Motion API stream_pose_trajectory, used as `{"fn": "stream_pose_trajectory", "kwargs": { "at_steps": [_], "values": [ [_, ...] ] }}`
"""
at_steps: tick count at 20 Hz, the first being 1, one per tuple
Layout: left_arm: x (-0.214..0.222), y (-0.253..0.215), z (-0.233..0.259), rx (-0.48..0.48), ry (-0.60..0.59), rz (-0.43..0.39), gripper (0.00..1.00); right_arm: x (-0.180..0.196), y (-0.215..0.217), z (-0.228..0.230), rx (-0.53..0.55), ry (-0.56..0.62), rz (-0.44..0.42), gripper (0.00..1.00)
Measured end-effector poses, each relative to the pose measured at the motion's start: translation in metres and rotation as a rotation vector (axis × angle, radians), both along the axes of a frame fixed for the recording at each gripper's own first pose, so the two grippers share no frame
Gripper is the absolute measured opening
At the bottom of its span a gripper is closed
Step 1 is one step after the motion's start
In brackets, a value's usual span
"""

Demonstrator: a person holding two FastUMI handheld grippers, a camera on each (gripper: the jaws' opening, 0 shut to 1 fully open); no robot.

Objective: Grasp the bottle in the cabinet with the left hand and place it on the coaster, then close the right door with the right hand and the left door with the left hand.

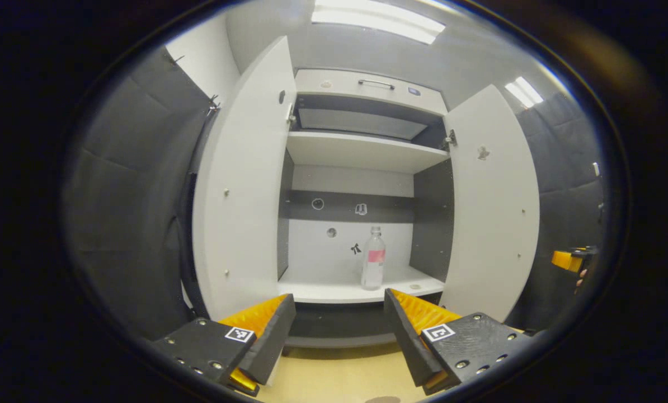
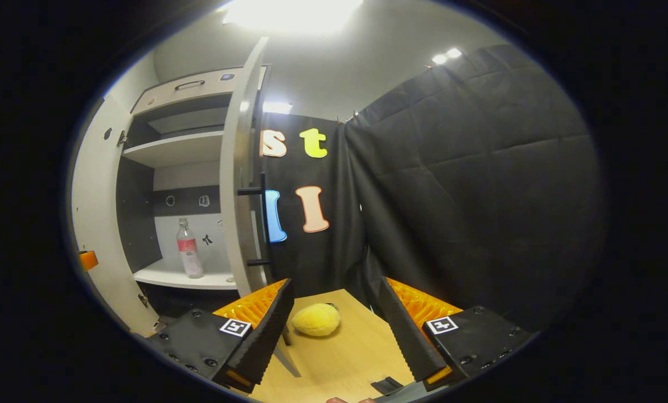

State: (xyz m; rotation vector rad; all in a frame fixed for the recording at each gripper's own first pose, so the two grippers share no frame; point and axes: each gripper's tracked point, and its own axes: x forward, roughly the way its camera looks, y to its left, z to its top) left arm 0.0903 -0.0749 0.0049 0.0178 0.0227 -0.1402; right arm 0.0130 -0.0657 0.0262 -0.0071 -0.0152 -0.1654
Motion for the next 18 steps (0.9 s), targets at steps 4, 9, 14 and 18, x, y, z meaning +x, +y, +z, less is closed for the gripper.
{"fn": "stream_pose_trajectory", "kwargs": {
  "at_steps": [4, 9, 14, 18],
  "values": [
    [0.054, -0.021, 0.009, 0.010, -0.021, -0.018, 0.93, 0.014, -0.026, 0.003, 0.009, -0.010, -0.061, 0.98],
    [0.116, -0.057, 0.031, 0.035, -0.077, -0.052, 0.93, 0.029, -0.056, 0.001, 0.048, -0.025, -0.133, 0.98],
    [0.174, -0.087, 0.038, 0.042, -0.071, -0.084, 0.93, 0.040, -0.087, 0.000, 0.068, -0.054, -0.200, 0.98],
    [0.221, -0.113, 0.023, 0.048, -0.032, -0.116, 0.93, 0.046, -0.111, -0.003, 0.072, -0.061, -0.246, 0.98]
  ]
}}
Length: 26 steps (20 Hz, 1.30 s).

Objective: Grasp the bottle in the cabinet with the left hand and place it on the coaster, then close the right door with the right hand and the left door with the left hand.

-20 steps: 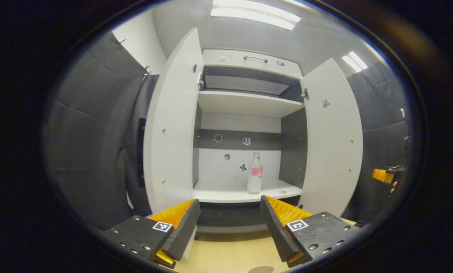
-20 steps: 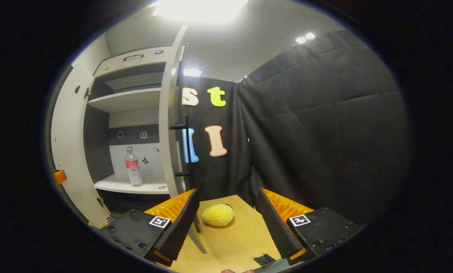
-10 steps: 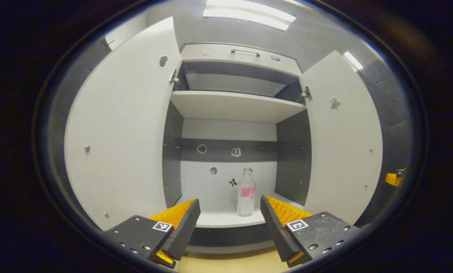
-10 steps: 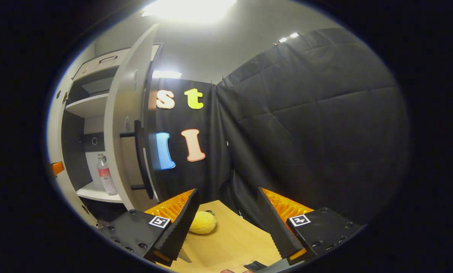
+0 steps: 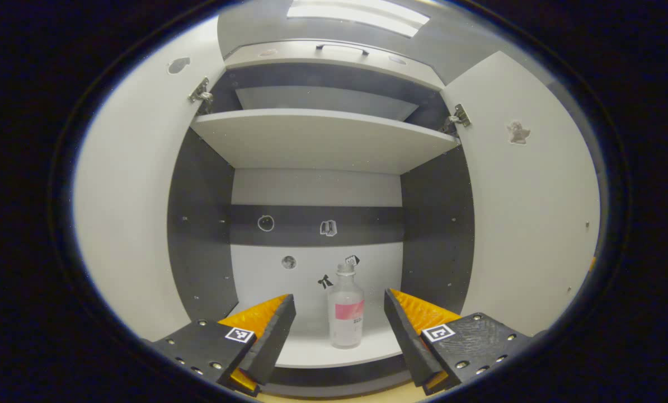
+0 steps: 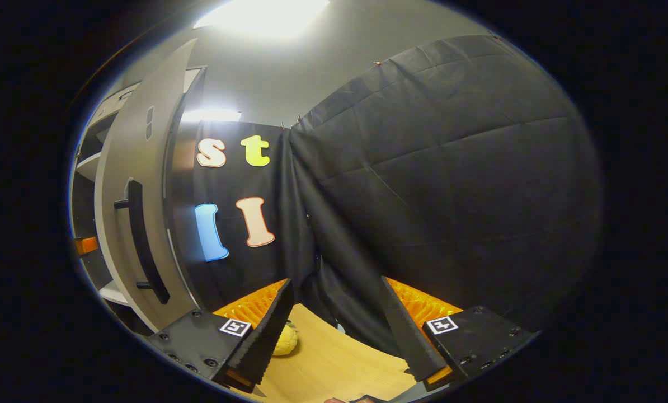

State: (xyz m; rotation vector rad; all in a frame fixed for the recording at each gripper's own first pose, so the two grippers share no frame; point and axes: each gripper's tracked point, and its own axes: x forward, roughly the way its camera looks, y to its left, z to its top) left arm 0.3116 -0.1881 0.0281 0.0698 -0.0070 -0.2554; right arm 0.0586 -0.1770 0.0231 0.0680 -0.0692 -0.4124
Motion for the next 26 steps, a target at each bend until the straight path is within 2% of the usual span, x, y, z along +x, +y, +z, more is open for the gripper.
{"fn": "stream_pose_trajectory", "kwargs": {
  "at_steps": [1, 2, 5, 6, 7, 12, 13, 15, 16, 18, 19, 21, 22, 23, 24, 25, 26],
  "values": [
    [0.010, -0.006, -0.006, 0.004, 0.009, -0.008, 0.93, 0.001, -0.007, -0.002, -0.003, 0.002, -0.012, 0.92],
    [0.021, -0.009, -0.011, 0.017, 0.019, -0.011, 0.93, 0.001, -0.013, -0.003, -0.004, 0.003, -0.024, 0.98],
    [0.049, -0.019, -0.035, 0.030, 0.056, -0.002, 0.93, 0.003, -0.033, -0.007, -0.005, 0.006, -0.064, 0.98],
    [0.058, -0.020, -0.042, 0.027, 0.070, 0.004, 0.93, 0.003, -0.038, -0.010, -0.003, 0.010, -0.074, 0.92],
    [0.066, -0.021, -0.048, 0.027, 0.080, 0.015, 0.93, 0.006, -0.041, -0.012, 0.000, 0.016, -0.079, 0.98],
    [0.091, -0.025, -0.064, 0.029, 0.102, 0.042, 0.93, 0.026, -0.059, -0.018, 0.002, 0.031, -0.092, 0.98],
    [0.095, -0.025, -0.068, 0.032, 0.109, 0.048, 0.99, 0.030, -0.061, -0.018, 0.003, 0.032, -0.091, 0.98],
    [0.102, -0.026, -0.071, 0.033, 0.112, 0.057, 0.99, 0.038, -0.062, -0.020, 0.012, 0.034, -0.079, 0.98],
    [0.107, -0.027, -0.073, 0.030, 0.117, 0.057, 0.91, 0.044, -0.062, -0.020, 0.014, 0.034, -0.071, 0.98],
    [0.112, -0.029, -0.082, 0.033, 0.135, 0.057, 0.91, 0.052, -0.061, -0.021, 0.007, 0.034, -0.057, 0.98],
    [0.117, -0.028, -0.087, 0.044, 0.138, 0.066, 0.99, 0.054, -0.062, -0.022, 0.000, 0.037, -0.054, 0.98],
    [0.118, -0.031, -0.085, 0.043, 0.129, 0.058, 0.69, 0.061, -0.062, -0.027, -0.006, 0.049, -0.050, 0.98],
    [0.117, -0.032, -0.084, 0.046, 0.126, 0.060, 0.69, 0.066, -0.062, -0.029, 0.000, 0.054, -0.047, 0.98],
    [0.118, -0.032, -0.085, 0.049, 0.128, 0.060, 0.77, 0.069, -0.062, -0.031, 0.008, 0.058, -0.043, 0.98],
    [0.116, -0.031, -0.084, 0.060, 0.127, 0.066, 0.62, 0.072, -0.062, -0.032, 0.014, 0.061, -0.040, 0.98],
    [0.115, -0.029, -0.083, 0.084, 0.125, 0.079, 0.67, 0.076, -0.063, -0.034, 0.016, 0.064, -0.036, 0.98],
    [0.113, -0.028, -0.080, 0.104, 0.113, 0.081, 0.67, 0.078, -0.064, -0.037, 0.019, 0.068, -0.033, 0.98]
  ]
}}
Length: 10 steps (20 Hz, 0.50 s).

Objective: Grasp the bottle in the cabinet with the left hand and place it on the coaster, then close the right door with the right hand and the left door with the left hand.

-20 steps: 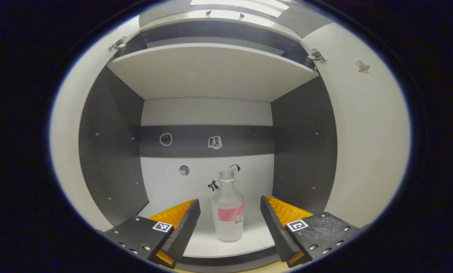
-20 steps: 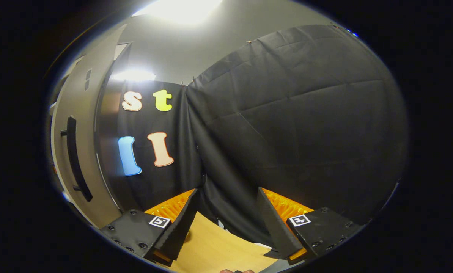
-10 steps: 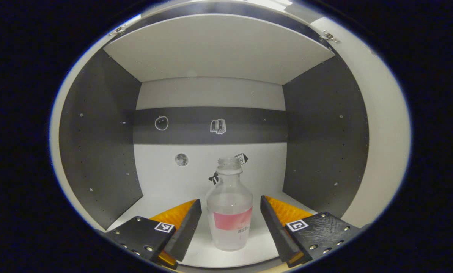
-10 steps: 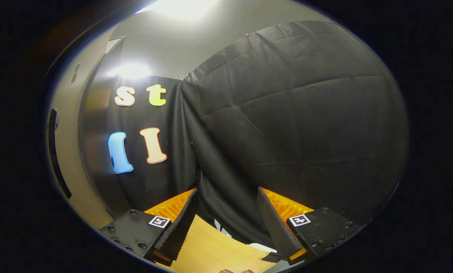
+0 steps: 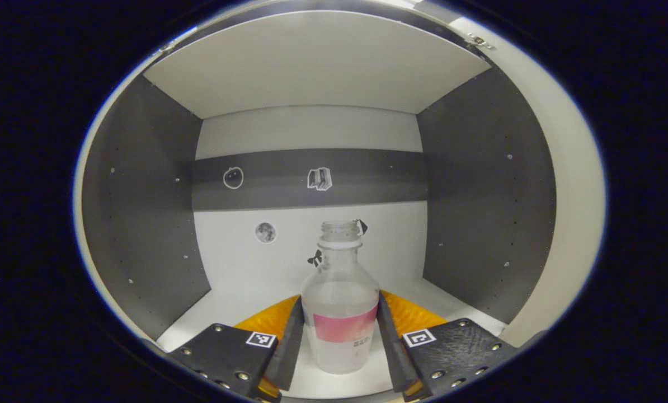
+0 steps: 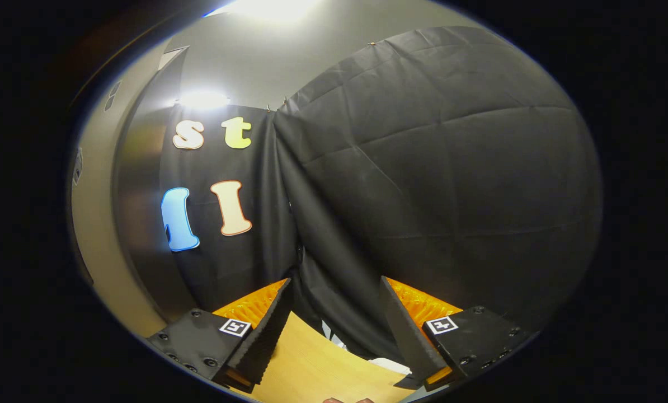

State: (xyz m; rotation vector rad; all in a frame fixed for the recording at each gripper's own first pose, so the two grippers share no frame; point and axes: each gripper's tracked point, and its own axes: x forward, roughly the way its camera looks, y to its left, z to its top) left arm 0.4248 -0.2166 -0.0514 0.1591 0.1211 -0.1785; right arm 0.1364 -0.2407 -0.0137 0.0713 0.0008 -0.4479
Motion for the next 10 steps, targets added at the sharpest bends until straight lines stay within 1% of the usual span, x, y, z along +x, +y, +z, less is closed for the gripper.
{"fn": "stream_pose_trajectory", "kwargs": {
  "at_steps": [1, 2, 6, 10],
  "values": [
    [-0.002, -0.004, 0.005, 0.008, -0.013, -0.009, 0.74, 0.003, 0.000, -0.002, 0.005, 0.006, 0.005, 0.98],
    [-0.006, -0.009, 0.013, 0.008, -0.029, -0.022, 0.67, 0.007, 0.001, -0.005, 0.015, 0.013, 0.014, 0.98],
    [-0.034, -0.027, 0.043, -0.015, -0.071, -0.092, 0.67, 0.009, 0.006, -0.001, 0.013, -0.001, 0.044, 0.98],
    [-0.086, -0.030, 0.065, -0.102, -0.066, -0.150, 0.66, 0.004, 0.014, -0.006, 0.013, 0.003, 0.071, 0.98]
  ]
}}
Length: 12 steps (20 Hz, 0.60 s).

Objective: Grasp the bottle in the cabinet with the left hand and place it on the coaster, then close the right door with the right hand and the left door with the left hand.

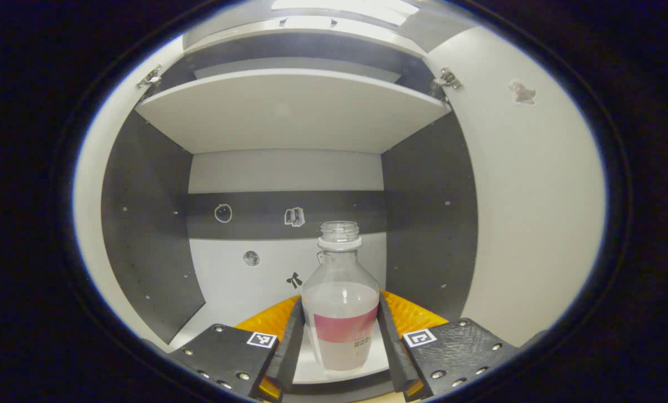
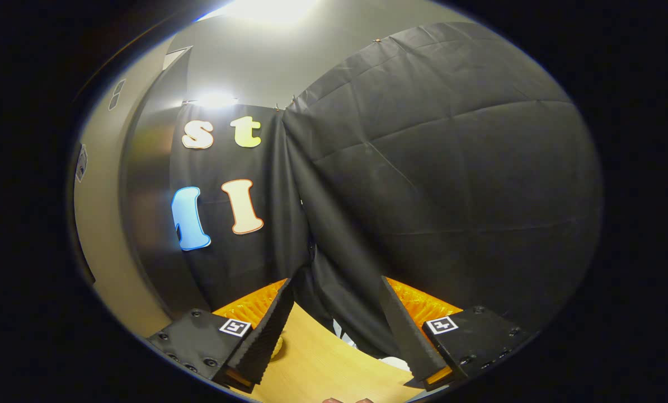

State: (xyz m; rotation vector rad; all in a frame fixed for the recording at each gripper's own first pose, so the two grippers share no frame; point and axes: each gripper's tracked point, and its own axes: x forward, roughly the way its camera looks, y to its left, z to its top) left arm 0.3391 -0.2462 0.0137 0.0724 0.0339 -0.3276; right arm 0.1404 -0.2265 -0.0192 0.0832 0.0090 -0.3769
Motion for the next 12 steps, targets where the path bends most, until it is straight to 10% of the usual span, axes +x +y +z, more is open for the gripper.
{"fn": "stream_pose_trajectory", "kwargs": {
  "at_steps": [12],
  "values": [
    [-0.144, 0.058, -0.019, -0.016, 0.001, 0.022, 0.66, -0.032, 0.021, 0.007, 0.003, 0.023, 0.118, 0.98]
  ]
}}
